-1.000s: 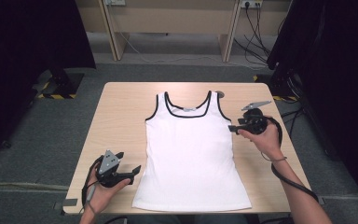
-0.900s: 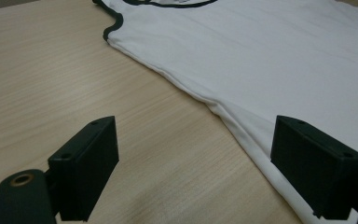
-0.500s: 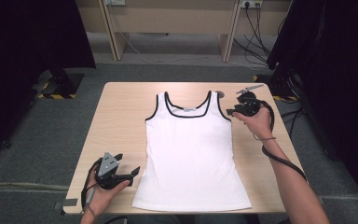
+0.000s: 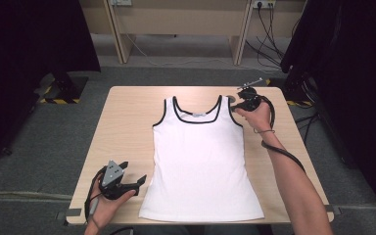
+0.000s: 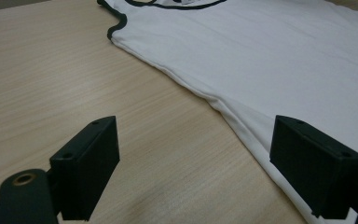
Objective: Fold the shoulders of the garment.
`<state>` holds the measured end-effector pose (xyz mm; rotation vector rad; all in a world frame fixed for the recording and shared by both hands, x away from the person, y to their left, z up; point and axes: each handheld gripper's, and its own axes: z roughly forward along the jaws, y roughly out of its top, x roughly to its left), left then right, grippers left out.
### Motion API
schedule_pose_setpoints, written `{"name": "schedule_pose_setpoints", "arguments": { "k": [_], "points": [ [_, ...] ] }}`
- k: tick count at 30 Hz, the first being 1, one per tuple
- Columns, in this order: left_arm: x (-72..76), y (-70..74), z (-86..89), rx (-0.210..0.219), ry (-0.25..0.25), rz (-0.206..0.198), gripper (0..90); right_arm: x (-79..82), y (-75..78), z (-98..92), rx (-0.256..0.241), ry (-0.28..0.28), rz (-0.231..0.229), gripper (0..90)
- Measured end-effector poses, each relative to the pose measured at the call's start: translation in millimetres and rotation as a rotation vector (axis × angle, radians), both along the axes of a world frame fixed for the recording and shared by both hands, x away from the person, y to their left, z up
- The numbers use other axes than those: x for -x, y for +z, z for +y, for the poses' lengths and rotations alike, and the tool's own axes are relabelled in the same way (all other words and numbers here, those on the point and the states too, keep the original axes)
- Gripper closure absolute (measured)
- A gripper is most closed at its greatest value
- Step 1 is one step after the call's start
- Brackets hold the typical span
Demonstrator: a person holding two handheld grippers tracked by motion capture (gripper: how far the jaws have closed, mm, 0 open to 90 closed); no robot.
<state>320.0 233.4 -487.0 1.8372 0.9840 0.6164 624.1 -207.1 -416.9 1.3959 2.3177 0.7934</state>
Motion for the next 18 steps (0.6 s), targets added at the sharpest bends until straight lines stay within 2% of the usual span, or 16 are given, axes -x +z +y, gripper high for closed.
{"name": "schedule_pose_setpoints", "arguments": {
  "k": [1, 3, 4, 8, 9, 11, 13, 18],
  "points": [
    [0.0, 0.0, 0.0, 0.000, 0.000, 0.000, 14.6, -5.6, -7.3, 3.3, 0.014, -0.015, 0.017, 63.8],
    [0.4, 0.0, -0.1, 0.000, -0.001, -0.002, 14.6, -5.6, -7.3, 3.3, 0.014, -0.015, 0.017, 65.5],
    [-0.2, -0.1, 0.2, 0.005, -0.001, 0.001, 14.6, -9.7, -13.9, 6.5, 0.041, -0.027, 0.038, 66.5],
    [-0.1, 0.0, 0.0, 0.001, -0.002, 0.000, 14.6, -12.1, -18.9, 8.5, 0.045, -0.032, 0.048, 66.5],
    [-0.1, 0.0, 0.0, 0.001, -0.002, 0.000, 14.6, -14.8, -25.0, 10.9, 0.048, -0.039, 0.060, 66.5],
    [0.0, 0.0, -0.3, -0.004, -0.003, -0.002, 14.6, -14.8, -25.0, 10.9, 0.048, -0.039, 0.060, 66.9],
    [0.1, 0.0, -0.5, -0.005, -0.004, -0.003, 14.6, -16.4, -31.1, 14.2, 0.053, -0.043, 0.072, 66.9],
    [0.5, -0.1, -0.6, -0.005, -0.005, -0.005, 14.6, -16.5, -34.0, 18.1, 0.067, -0.035, 0.060, 70.1]
  ]
}}
